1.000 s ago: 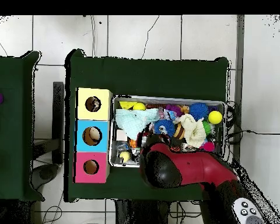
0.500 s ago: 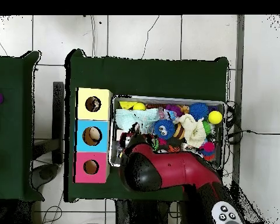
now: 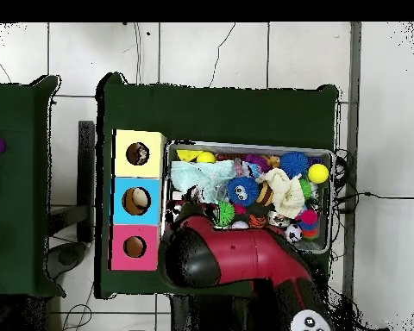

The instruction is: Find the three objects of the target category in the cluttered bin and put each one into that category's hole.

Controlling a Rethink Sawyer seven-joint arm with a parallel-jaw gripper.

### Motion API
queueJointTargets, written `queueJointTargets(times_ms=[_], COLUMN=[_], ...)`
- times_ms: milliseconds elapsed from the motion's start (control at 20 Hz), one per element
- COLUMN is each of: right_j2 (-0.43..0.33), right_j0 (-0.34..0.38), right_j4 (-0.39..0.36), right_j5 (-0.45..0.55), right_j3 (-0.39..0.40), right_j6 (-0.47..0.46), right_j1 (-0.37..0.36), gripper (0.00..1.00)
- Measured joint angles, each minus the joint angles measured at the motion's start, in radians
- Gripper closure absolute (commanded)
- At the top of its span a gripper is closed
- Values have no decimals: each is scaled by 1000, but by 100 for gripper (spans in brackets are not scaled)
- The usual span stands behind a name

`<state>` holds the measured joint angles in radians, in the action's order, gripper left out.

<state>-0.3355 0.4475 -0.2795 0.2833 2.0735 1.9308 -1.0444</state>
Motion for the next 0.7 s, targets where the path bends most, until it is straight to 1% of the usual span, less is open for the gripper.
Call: queueJointTargets(times_ms=[200,300,350,500,600,700], right_j2=[43,84,89,135,150,181], right_j0=[-68,-142,-152,-238,-265,-318], right_j4=[18,28,29,46,55,84], right_j5=[38,62,64,81,86,97], right_j3=[-11,-23,-24,-46,-56,-80], right_j6=[0,0,0,0,1,1], right_j1=[-1,-1,-1,1,2,6], gripper=[100,100,100,100,100,100])
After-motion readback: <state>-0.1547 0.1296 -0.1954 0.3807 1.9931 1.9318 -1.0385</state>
